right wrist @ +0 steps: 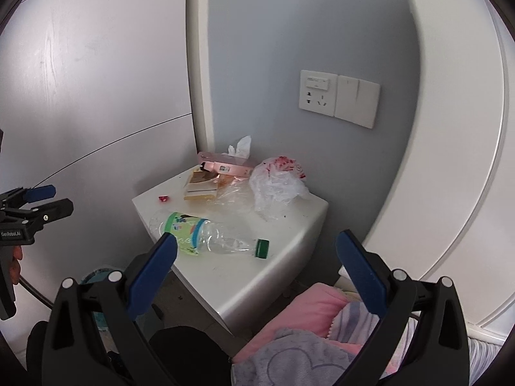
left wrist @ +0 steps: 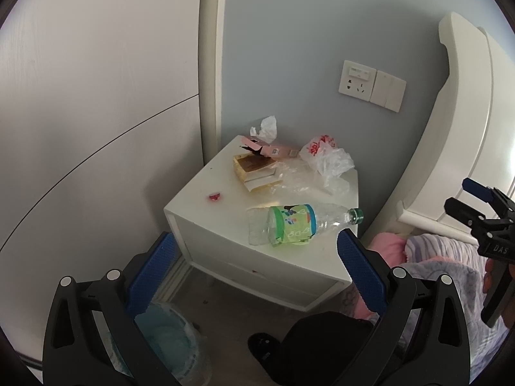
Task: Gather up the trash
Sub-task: 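Approach the nightstand with both tools held open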
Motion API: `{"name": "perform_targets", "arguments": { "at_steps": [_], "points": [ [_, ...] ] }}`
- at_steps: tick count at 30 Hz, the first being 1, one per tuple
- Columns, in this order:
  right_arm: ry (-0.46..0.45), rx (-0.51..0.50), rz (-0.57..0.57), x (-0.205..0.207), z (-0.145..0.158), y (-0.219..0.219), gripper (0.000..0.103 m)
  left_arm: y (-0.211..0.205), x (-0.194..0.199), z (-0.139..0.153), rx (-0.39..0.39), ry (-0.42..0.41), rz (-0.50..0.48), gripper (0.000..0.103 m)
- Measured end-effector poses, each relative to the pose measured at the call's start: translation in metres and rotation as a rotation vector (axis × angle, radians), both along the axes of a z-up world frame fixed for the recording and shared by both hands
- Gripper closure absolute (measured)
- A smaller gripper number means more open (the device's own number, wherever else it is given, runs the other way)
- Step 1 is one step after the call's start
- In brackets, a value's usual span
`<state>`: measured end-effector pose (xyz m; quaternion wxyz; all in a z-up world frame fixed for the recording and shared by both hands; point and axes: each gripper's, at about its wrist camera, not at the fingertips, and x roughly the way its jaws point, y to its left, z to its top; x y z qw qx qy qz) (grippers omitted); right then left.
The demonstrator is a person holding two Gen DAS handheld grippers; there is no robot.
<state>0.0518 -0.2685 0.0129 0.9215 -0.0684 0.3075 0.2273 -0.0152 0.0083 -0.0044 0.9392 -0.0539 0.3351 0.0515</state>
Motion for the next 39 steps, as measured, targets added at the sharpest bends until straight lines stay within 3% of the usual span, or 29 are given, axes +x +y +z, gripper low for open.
{"name": "perform_targets", "arguments": {
  "at_steps": [21, 39],
  "points": [
    [0.019, -0.012, -0.005, -0.002, -0.01, -0.006, 0.006, 0.002, 0.0, -0.002, 0.013, 0.02, 0.012, 0.006],
    [0.017, -0.039, 0.05, -0.01, -0.018, 0.013, 0.006, 0.014, -0.007, -0.001, 0.026, 0.041, 0.027, 0.006]
  ]
}}
